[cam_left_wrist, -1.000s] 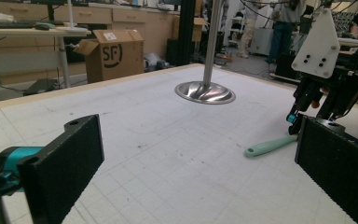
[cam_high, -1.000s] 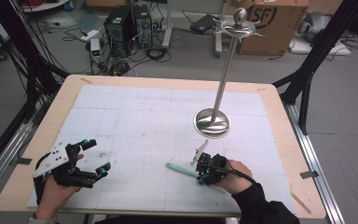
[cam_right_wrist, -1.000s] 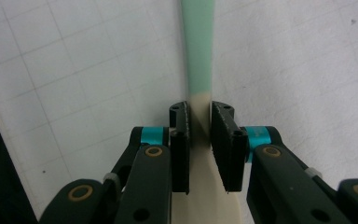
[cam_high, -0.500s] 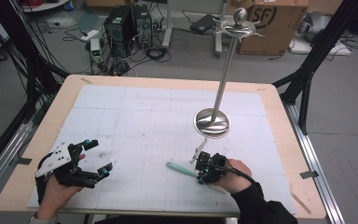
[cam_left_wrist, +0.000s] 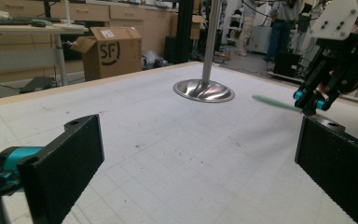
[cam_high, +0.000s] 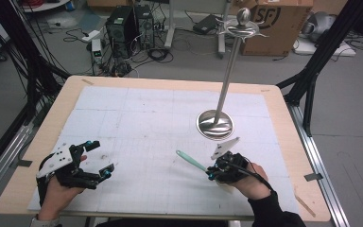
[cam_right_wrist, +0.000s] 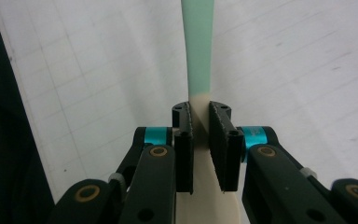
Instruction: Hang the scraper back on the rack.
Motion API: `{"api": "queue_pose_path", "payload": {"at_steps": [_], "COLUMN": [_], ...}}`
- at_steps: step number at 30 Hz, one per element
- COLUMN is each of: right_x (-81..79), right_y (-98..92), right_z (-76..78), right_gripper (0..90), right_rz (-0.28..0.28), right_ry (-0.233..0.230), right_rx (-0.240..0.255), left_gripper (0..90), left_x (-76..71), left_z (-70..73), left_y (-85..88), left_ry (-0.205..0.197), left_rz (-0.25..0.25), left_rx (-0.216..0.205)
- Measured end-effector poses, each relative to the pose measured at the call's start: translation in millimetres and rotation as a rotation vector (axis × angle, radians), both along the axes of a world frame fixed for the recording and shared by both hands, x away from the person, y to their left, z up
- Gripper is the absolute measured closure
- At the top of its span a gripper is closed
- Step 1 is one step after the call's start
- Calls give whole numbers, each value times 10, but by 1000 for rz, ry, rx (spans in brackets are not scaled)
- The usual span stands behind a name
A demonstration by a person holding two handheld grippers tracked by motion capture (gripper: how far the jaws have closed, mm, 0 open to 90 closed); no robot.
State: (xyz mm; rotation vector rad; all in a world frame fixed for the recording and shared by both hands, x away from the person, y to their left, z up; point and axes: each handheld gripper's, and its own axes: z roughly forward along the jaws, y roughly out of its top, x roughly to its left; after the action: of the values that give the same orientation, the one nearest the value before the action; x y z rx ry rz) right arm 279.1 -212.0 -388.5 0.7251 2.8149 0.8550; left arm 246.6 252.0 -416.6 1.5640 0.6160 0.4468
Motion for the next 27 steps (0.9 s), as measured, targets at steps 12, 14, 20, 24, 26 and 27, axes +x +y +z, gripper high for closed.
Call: {"api": "queue_pose_path", "payload": {"at_steps": [12, 14, 20, 24, 26, 27], "right_x": [-5, -2, -14, -16, -13, -8], "right_y": [-420, -480, -591, -645, -680, -701], "right_z": [72, 90, 158, 183, 191, 194], "right_gripper": [803, 803, 803, 803, 803, 803], "right_rz": [-104, -114, -115, -126, -131, -132], "right_ry": [-110, -136, -195, -224, -239, -243], "right_rx": [275, 342, 462, 500, 526, 543], "left_gripper": [17, 17, 17, 17, 17, 17], "left_x": [1, 2, 6, 11, 5, -8], "left_z": [14, 11, 4, 3, 19, 44], "left_y": [1, 4, 17, 15, 11, 18], "left_ry": [-2, -7, -2, 1, 2, -17], "left_rz": [22, 19, 25, 23, 13, 19], "left_rx": [-25, -30, -31, -33, -50, -57]}}
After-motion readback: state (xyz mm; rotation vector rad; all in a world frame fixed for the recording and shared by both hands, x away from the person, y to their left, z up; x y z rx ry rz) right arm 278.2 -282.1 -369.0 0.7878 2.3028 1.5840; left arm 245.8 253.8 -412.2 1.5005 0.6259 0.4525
